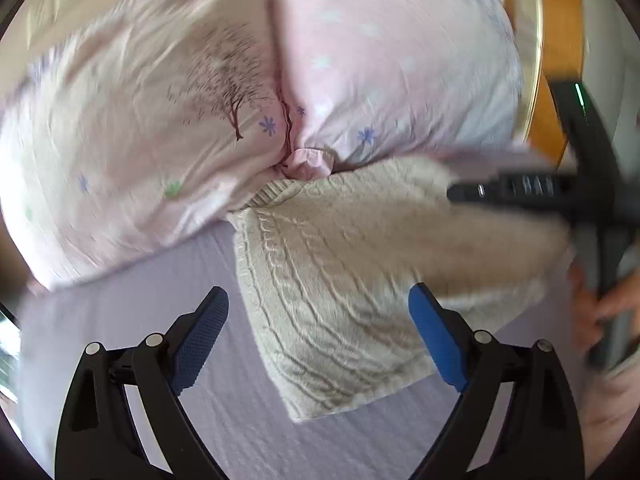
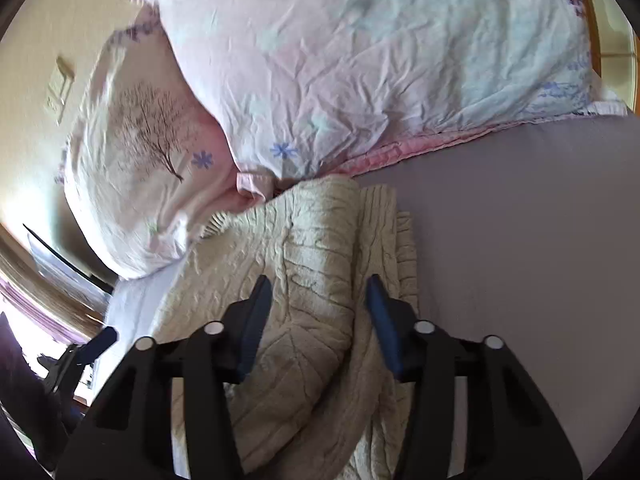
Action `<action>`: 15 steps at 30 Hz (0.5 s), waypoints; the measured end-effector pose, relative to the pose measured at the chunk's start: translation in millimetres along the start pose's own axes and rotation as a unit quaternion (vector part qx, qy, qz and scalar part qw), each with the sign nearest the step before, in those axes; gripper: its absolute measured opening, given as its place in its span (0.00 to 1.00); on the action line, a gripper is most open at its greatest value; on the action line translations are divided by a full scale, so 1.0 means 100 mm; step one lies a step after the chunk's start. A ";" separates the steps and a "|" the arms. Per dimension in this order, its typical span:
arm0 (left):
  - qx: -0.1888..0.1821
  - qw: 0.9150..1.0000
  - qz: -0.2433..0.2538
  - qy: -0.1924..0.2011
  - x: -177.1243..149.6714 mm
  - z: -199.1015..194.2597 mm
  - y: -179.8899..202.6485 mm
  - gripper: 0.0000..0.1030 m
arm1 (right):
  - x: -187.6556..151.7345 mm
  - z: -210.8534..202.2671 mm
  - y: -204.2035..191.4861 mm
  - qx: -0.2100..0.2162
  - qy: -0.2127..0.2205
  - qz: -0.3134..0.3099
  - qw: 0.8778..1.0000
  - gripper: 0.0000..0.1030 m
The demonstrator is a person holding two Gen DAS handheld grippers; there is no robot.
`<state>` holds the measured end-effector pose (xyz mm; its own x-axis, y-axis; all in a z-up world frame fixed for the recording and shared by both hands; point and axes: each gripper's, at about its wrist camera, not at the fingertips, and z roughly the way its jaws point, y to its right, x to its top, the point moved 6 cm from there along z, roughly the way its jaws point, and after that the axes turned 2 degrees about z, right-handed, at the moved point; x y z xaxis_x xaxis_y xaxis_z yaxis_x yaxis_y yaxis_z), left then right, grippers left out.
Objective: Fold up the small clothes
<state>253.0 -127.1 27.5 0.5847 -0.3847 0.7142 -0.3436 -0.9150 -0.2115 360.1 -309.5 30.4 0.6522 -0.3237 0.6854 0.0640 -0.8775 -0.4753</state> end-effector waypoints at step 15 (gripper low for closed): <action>0.004 0.999 -0.051 -0.008 -0.12 0.36 0.24 0.96 | -0.03 -0.55 0.14 -0.029 0.082 0.034 0.996 0.88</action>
<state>263.8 -148.6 -10.4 0.6285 -0.2913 0.7212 -0.2762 -0.9504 -0.1431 317.1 -340.1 51.8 0.5212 -0.4326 0.7356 -0.0228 -0.8687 -0.4948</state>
